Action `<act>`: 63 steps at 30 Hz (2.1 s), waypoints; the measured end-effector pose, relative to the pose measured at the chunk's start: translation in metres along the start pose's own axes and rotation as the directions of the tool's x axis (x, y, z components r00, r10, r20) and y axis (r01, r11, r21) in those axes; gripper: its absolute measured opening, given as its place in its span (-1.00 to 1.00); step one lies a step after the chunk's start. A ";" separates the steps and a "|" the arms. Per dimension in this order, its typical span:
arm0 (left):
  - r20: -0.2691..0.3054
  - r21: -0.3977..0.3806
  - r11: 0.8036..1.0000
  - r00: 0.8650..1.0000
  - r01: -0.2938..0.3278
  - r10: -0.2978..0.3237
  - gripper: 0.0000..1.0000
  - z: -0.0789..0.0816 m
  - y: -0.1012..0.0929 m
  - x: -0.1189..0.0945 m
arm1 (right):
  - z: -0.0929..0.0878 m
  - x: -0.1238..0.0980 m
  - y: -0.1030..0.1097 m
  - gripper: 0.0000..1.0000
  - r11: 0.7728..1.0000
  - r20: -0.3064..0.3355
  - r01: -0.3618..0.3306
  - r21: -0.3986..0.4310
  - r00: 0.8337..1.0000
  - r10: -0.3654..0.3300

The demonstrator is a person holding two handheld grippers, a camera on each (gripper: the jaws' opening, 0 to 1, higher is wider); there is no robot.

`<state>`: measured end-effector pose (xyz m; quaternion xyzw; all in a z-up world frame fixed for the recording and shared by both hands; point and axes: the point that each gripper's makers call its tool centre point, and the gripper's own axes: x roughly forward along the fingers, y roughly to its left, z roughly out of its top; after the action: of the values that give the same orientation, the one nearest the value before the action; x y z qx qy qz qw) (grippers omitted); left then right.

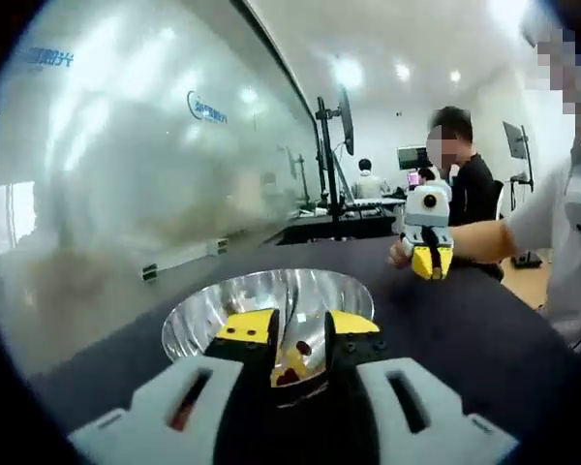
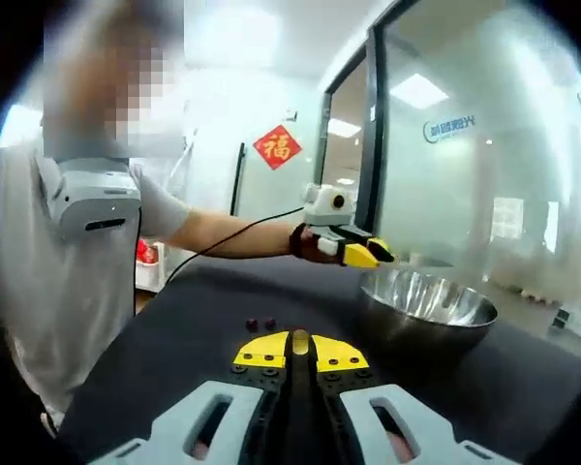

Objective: Pick candy and put bowl

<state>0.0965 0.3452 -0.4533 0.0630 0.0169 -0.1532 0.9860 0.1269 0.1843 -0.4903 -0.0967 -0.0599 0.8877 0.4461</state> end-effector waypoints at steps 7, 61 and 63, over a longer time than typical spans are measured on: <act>0.059 -0.063 0.998 0.998 0.006 -0.002 -0.72 -0.012 -0.042 -0.057 | 0.031 0.016 -0.092 -0.95 0.982 -0.043 0.183 -0.052 0.982 -0.186; -0.256 -0.062 0.977 0.943 0.203 -0.212 -0.75 -0.114 -0.124 -0.046 | -0.084 0.090 0.020 -0.69 0.983 -0.252 -0.136 0.124 0.954 0.163; -0.256 -0.060 0.977 0.943 0.203 -0.212 -0.75 -0.114 -0.124 -0.046 | -0.083 0.092 0.021 -0.72 0.983 -0.248 -0.140 0.118 0.954 0.166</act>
<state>0.0130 0.2567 -0.5789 0.0642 0.1555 -0.2462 0.9545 0.0755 0.2468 -0.5858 -0.1932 0.0501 0.9015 0.3841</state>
